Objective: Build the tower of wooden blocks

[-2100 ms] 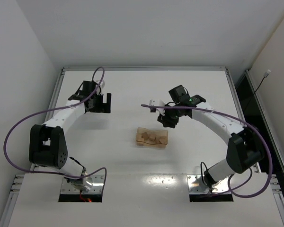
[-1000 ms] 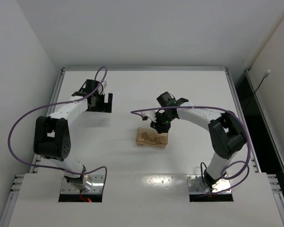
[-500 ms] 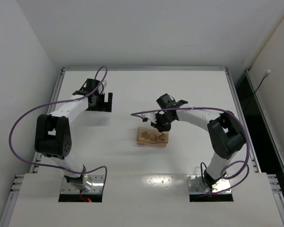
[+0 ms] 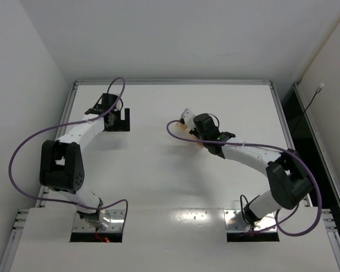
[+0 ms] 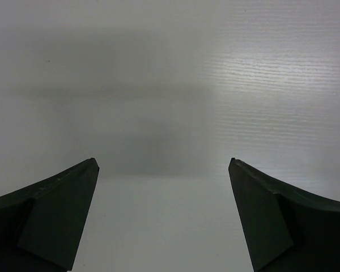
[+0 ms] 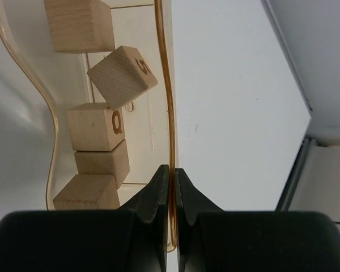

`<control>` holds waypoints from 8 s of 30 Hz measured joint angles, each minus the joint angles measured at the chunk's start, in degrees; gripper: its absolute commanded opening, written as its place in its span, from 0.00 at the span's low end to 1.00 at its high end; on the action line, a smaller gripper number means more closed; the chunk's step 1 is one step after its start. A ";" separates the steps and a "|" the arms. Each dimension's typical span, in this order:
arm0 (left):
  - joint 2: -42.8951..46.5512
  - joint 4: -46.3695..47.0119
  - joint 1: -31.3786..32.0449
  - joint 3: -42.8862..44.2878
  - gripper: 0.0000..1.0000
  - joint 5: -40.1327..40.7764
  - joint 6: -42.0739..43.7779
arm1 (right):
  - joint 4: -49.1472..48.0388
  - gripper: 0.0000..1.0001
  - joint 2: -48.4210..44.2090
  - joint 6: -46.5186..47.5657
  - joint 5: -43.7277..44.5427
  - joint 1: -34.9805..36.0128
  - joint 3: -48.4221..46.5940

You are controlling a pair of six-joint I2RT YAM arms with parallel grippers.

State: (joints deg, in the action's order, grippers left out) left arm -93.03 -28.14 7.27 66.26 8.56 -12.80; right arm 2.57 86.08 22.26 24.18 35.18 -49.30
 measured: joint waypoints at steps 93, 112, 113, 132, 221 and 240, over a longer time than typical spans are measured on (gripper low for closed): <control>4.46 -1.70 -4.66 0.24 0.99 -4.44 -0.39 | -78.23 0.00 27.36 77.79 31.01 18.34 9.33; 9.14 -0.79 -4.57 -3.26 0.99 -6.71 -0.66 | -51.30 0.00 17.68 47.58 40.11 13.11 -5.60; 9.62 -0.70 -4.22 -3.32 0.99 -6.71 -0.37 | -39.06 0.00 15.74 37.64 38.99 11.80 -11.41; 7.65 1.11 -3.50 -0.39 0.99 -9.07 1.99 | 46.27 0.00 35.87 -23.12 -10.54 -22.34 -57.59; -0.42 0.68 31.23 -0.17 0.71 -11.98 10.64 | 28.35 0.80 -9.14 -11.98 -43.45 -39.60 -7.72; -13.94 4.11 31.87 11.26 0.62 -8.96 10.47 | 26.03 0.80 -6.49 -16.17 -42.69 -39.58 -7.72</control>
State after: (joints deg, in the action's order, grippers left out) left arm -106.98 -24.03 39.13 77.52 -0.40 -2.33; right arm 28.60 79.59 6.09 -18.50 -4.40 -57.01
